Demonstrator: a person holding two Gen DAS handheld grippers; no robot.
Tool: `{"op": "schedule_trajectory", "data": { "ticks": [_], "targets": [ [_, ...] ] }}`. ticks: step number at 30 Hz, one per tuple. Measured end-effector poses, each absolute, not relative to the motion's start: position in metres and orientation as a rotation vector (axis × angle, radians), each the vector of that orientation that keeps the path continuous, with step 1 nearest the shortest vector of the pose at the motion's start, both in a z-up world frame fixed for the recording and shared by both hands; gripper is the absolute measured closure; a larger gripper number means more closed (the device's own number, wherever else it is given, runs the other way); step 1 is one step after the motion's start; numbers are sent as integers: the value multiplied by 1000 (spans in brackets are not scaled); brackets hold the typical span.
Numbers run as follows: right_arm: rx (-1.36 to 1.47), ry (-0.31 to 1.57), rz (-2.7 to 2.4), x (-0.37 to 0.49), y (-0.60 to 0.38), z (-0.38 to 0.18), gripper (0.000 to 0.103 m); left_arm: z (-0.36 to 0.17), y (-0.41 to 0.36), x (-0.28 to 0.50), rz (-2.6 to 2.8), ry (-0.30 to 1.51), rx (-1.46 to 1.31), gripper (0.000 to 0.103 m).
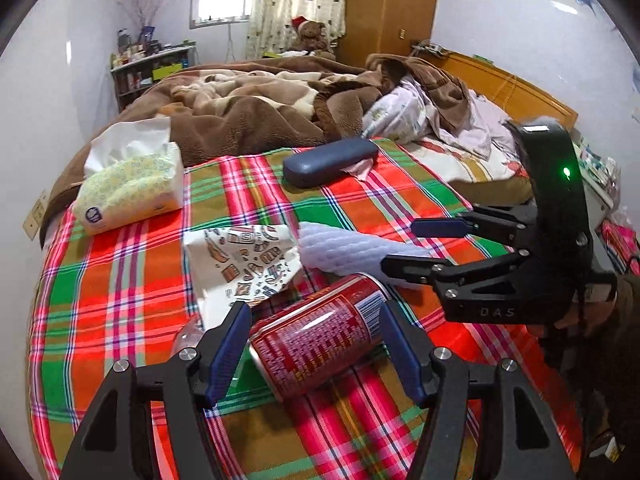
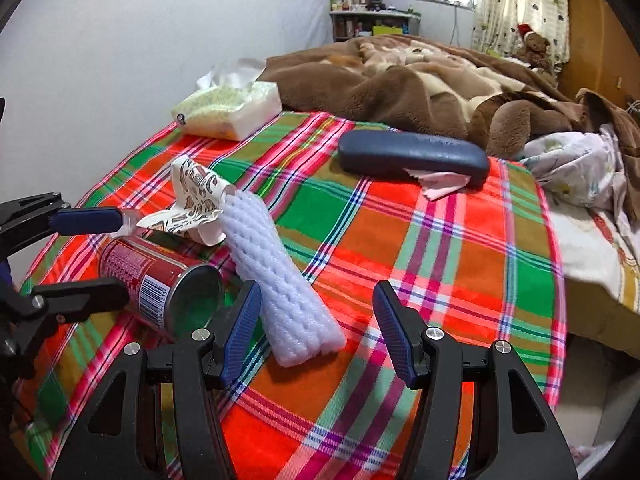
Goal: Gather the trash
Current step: 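Grasp the white foam net sleeve with the right tool while the left tool grasps the red can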
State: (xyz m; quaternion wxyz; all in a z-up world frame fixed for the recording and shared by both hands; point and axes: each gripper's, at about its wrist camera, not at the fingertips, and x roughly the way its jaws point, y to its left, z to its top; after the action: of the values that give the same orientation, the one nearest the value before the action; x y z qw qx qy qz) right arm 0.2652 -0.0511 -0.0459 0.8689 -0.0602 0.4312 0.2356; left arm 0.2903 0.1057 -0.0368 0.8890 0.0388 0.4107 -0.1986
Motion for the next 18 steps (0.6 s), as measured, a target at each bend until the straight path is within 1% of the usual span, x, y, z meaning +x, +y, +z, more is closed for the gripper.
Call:
{"op": "schedule_trajectory", "data": {
  "ticks": [2,3,5,8,11,18],
  "targets": [
    [-130,920,511,265,-48,-49,43,-40,103,293,-413,863,84,37],
    [-134,924,515,266,-48,-50,45,-41,101,294,-415,865,90,37],
    [-116,932,535,266,-49,-51,66,-44,98,295,-430,871,102,36],
    [-79,945,553,266,-53,-51,74,-49,94,297,-435,894,111,36],
    [-61,939,536,263,-59,-48,76,-54,87,294,-449,910,128,36],
    [2,930,469,258,-79,-45,77,-63,73,297,-444,942,130,36]
  ]
}}
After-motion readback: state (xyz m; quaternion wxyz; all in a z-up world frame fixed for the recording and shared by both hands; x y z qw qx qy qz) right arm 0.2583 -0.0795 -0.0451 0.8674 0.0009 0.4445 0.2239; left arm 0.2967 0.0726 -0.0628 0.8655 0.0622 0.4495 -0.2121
